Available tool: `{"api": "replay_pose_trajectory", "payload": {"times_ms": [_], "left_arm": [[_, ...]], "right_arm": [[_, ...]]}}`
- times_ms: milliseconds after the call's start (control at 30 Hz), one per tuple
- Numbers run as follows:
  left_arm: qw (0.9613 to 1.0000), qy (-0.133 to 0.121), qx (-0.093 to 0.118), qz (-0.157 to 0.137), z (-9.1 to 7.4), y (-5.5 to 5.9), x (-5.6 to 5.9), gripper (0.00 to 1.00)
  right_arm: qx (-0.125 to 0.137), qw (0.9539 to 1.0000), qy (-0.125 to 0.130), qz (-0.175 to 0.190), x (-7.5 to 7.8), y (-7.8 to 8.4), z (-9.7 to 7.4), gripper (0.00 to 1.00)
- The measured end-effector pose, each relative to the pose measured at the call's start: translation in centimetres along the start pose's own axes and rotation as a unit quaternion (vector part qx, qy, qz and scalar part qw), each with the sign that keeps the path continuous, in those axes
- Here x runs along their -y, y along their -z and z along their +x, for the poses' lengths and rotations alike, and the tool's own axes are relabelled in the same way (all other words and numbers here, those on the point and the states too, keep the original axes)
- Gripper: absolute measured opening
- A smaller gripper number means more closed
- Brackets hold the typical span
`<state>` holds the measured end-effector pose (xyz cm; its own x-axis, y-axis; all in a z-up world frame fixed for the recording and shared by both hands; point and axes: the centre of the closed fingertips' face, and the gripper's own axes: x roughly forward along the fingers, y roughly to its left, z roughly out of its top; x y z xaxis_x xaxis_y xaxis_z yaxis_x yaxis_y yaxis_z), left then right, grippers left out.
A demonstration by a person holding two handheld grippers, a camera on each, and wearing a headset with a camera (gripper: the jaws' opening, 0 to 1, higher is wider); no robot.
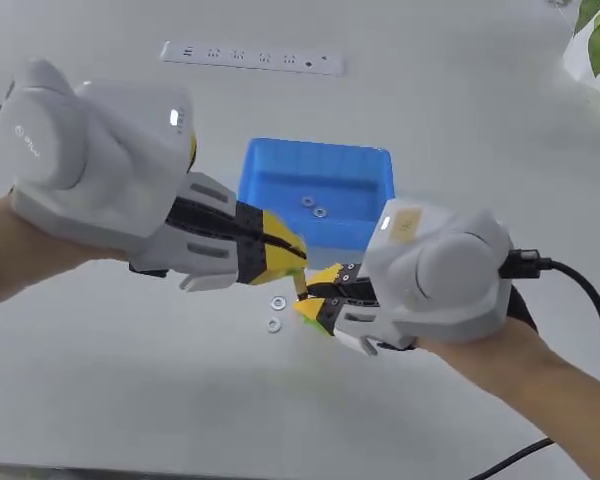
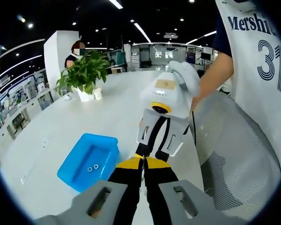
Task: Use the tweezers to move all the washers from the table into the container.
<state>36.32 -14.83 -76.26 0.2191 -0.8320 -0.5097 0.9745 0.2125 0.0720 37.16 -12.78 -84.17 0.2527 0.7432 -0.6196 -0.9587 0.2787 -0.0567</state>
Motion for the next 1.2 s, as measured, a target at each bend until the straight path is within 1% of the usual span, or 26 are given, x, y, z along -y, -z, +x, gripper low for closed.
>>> {"api": "replay_pose_trajectory", "payload": {"times_ms": [67,200,233,333,467,500,633,667,733,867,933,1067,1133,1200], "left_arm": [[0.9999,-0.003,0.0,0.011,-0.4,-0.6,-0.3,0.05],[0.9993,-0.015,0.005,0.033,-1.2,-2.0,-1.5,0.05],[0.9992,-0.017,0.006,0.035,-1.3,-2.1,-1.6,0.05],[0.9984,-0.026,0.01,0.049,-1.8,-3.1,-2.5,0.05],[0.9974,-0.032,0.011,0.064,-2.0,-3.9,-3.8,0.05],[0.9972,-0.033,0.012,0.066,-1.9,-3.7,-4.4,0.05],[0.996,-0.035,0.009,0.082,-1.7,-4.2,-5.5,0.05],[0.9959,-0.035,0.01,0.083,-1.7,-4.3,-5.7,0.05],[0.9955,-0.038,0.014,0.086,-1.5,-4.6,-6.3,0.05],[0.9951,-0.037,0.011,0.091,-0.9,-4.6,-7.3,0.05],[0.9953,-0.037,0.017,0.088,-0.5,-4.6,-7.9,0.05],[0.9958,-0.044,0.022,0.078,0.0,-4.2,-9.2,0.05],[0.9961,-0.045,0.023,0.073,0.3,-4.0,-9.7,0.05],[0.9963,-0.046,0.021,0.07,0.5,-3.6,-10.1,0.05]], "right_arm": [[0.001,0.9999,0.007,-0.014,0.5,-0.7,-0.3,0.1],[0.009,0.9991,0.021,-0.035,1.8,-2.2,-0.9,0.1],[0.012,0.9989,0.025,-0.039,2.2,-2.6,-1.1,0.1],[0.02,0.9983,0.034,-0.043,3.2,-3.5,-1.5,0.11],[0.027,0.9972,0.048,-0.051,4.7,-4.5,-1.8,0.11],[0.028,0.9968,0.051,-0.054,5.0,-4.7,-1.8,0.11],[0.02,0.9943,0.068,-0.079,6.4,-5.2,-1.8,0.11],[0.02,0.9942,0.069,-0.08,6.5,-5.3,-1.7,0.11],[0.023,0.9942,0.071,-0.077,7.2,-5.6,-1.6,0.1],[0.021,0.9939,0.075,-0.077,8.3,-5.6,-1.0,0.1],[0.021,0.9943,0.076,-0.071,8.8,-5.5,-0.8,0.1],[0.019,0.9947,0.079,-0.062,9.6,-5.2,-0.4,0.1],[0.02,0.9954,0.08,-0.049,10.2,-4.9,-0.1,0.1],[0.017,0.9954,0.082,-0.045,10.6,-4.5,0.1,0.1]]}}
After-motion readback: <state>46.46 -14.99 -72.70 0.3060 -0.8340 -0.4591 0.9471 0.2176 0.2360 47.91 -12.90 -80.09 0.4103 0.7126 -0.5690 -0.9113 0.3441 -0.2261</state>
